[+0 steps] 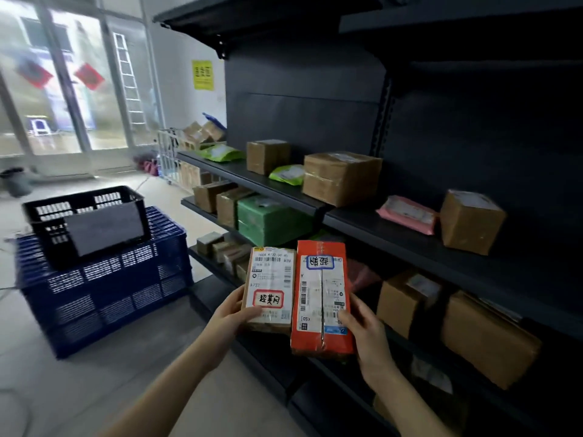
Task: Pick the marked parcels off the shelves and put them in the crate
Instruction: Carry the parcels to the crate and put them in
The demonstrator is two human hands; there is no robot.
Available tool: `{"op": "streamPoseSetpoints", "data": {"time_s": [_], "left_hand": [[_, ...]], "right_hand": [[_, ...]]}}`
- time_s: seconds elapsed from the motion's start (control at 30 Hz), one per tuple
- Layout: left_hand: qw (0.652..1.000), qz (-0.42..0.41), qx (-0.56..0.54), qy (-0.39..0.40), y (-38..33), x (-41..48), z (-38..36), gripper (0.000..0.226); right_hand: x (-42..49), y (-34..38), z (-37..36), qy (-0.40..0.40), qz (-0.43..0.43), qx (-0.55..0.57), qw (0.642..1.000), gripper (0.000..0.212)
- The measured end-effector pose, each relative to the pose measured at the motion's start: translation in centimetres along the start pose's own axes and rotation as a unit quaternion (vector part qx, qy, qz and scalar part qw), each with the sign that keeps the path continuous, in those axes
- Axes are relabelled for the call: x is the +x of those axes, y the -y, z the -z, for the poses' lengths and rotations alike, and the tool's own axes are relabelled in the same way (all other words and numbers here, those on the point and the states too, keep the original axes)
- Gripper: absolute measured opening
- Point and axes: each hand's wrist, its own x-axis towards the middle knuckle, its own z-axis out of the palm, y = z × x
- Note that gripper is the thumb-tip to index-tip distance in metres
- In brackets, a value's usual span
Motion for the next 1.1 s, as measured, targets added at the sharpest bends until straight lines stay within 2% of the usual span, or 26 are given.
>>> {"op": "streamPoseSetpoints", "data": {"time_s": [0.53,0.83,1.1], "left_hand": [[0.989,-0.028,-0.024,-0.141,-3.3,2.3,24.8,0.037],[0.979,-0.041,-0.022,-0.197,-3.6,6.9,33.1,0.04],[0.969,-0.047,-0.016,-0.242,-5.3,15.5,40.3,0.049]], "right_hand": [[10.3,-4.8,-25.4,0.144,-0.014,-0.003,0.989,0.034],[18.3,-7.4,-33.9,0.204,-0.038,0.003,0.978,0.046],[29.3,-9.0,-41.4,0.251,-0.062,0.003,0.966,0.032]]}}
